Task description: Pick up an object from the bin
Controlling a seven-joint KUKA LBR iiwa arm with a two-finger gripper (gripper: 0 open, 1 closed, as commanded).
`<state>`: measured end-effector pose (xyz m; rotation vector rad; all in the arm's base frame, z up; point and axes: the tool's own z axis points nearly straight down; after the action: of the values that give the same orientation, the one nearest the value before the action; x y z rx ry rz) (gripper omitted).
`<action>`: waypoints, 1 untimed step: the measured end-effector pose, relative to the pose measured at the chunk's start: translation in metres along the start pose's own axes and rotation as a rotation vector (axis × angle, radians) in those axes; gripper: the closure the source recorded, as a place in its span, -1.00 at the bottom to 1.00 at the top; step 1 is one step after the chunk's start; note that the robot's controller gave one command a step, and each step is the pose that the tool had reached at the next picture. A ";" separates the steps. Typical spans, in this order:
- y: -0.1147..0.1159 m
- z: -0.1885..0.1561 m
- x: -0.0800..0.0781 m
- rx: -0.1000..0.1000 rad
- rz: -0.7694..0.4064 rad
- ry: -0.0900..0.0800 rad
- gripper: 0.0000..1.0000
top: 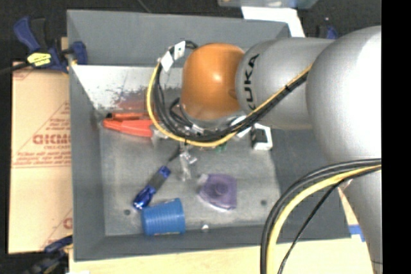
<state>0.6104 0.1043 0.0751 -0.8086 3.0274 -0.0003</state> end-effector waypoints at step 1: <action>-0.016 0.004 0.028 0.000 0.309 0.000 -1.00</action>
Offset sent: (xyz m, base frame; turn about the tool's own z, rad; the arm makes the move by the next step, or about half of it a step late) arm -0.0002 -0.0062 -0.0083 0.0119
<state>0.5941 0.0767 0.0709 -0.3338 3.1163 0.0021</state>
